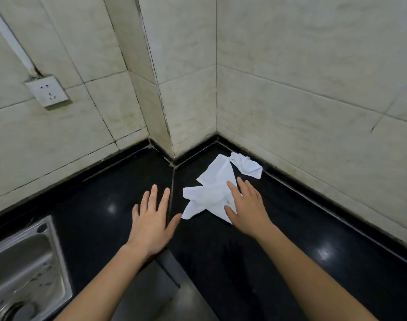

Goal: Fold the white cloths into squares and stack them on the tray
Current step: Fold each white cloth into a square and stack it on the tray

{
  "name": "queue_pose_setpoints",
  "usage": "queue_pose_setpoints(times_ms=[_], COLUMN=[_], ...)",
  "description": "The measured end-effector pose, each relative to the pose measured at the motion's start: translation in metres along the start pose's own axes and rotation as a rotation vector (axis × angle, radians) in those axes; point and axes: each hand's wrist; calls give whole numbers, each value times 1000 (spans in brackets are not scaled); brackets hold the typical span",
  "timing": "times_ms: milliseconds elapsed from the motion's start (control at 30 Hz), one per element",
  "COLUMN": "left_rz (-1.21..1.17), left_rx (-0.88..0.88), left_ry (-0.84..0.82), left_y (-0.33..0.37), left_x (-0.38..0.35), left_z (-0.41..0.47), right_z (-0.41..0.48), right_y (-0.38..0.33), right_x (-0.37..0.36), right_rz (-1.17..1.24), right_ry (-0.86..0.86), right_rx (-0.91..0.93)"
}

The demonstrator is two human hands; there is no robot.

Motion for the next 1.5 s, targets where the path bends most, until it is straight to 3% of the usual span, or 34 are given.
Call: queue_pose_setpoints(times_ms=[267, 567, 767, 867, 1033, 1200, 1300, 1500], left_rz=[-100, -158, -46, -25, -154, -402, -445, -465], left_rx=[-51, -212, -190, -224, -229, -204, -184, -147], left_ry=[-117, -293, -292, -264, -243, -18, 101, 152], left_y=[-20, -23, -23, -26, -35, -45, -58, -104], left_x=[-35, -124, -177, -186, -170, -111, -67, 1], left_z=[110, 244, 266, 267, 263, 262, 256, 231], right_z=[59, 168, 200, 196, 192, 197, 200, 190], right_y=[8, 10, 25, 25, 18, 1, -15, -49], right_x=[-43, -116, -162, -176, -161, -107, -72, -4], right_rz=[22, 32, -168, -218, -283, -163, -90, 129], right_ry=[-66, -59, -357, -346, -130, 12, 1, 4], right_rx=[-125, -270, -271, -263, -184, -128, -75, -13])
Point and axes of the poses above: each hand's wrist, its own z-axis towards the middle knuckle, its own x-axis out of the back of the hand, y = z × x, and after that the axes turned 5 degrees about x, right-handed
